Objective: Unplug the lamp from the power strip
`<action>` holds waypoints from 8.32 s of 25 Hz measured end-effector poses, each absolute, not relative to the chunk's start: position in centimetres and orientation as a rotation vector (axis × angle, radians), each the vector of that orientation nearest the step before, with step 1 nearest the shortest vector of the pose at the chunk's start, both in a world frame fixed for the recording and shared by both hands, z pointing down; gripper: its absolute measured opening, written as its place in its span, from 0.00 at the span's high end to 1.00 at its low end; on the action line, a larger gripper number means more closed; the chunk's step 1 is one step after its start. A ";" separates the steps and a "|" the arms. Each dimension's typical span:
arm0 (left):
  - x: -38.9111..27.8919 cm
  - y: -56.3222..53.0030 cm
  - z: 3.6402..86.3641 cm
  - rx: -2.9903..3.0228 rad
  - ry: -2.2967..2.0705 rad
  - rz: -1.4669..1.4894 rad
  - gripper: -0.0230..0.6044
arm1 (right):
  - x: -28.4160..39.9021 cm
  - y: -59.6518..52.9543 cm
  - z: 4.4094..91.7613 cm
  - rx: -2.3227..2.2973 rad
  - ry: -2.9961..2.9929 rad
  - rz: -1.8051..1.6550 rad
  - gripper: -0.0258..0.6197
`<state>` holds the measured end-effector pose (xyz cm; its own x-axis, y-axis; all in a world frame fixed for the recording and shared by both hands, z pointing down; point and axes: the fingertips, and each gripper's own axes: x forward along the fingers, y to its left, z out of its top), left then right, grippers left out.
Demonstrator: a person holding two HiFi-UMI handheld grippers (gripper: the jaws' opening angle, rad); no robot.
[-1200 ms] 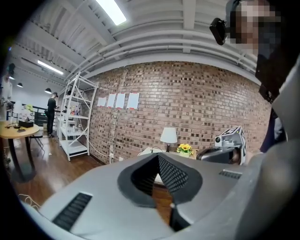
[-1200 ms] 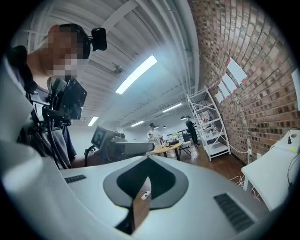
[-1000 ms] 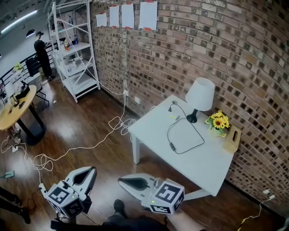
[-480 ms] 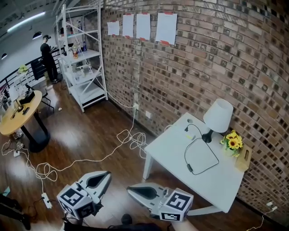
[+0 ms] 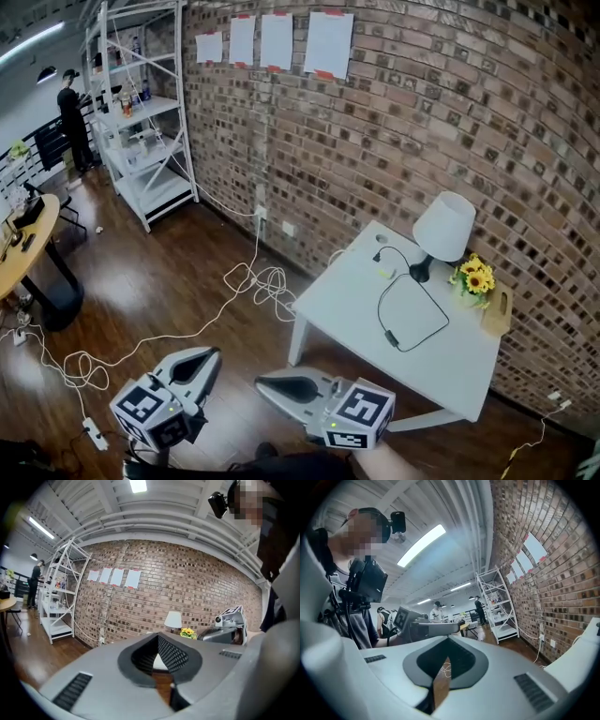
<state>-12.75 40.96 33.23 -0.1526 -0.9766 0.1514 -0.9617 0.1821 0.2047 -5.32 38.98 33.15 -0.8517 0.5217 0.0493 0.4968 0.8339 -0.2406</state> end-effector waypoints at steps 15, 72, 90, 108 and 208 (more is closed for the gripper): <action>-10.9 29.7 33.8 2.044 -2.016 -0.023 0.93 | -2.9 27.5 33.3 -0.409 -2.987 0.339 0.95; -14.9 1.3 34.7 2.162 -1.932 0.212 0.93 | -6.7 1.7 35.1 -0.334 -2.980 0.324 0.95; -27.0 -3.9 36.7 2.302 -1.721 0.076 0.93 | -18.1 -1.2 36.0 -0.036 -2.892 0.312 0.95; -26.5 -9.2 39.3 2.402 -1.501 0.129 0.93 | -18.7 -4.1 38.6 0.164 -2.834 0.324 0.95; -15.4 -24.9 62.0 2.265 -1.064 0.837 0.81 | -13.4 -22.8 62.7 0.579 -2.362 0.641 0.96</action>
<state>-15.40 -24.92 62.02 0.5064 -0.4964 0.7051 -0.8021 -0.5714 0.1738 -13.45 -22.81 62.71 -0.7140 -0.2419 0.6570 -0.5409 0.7864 -0.2983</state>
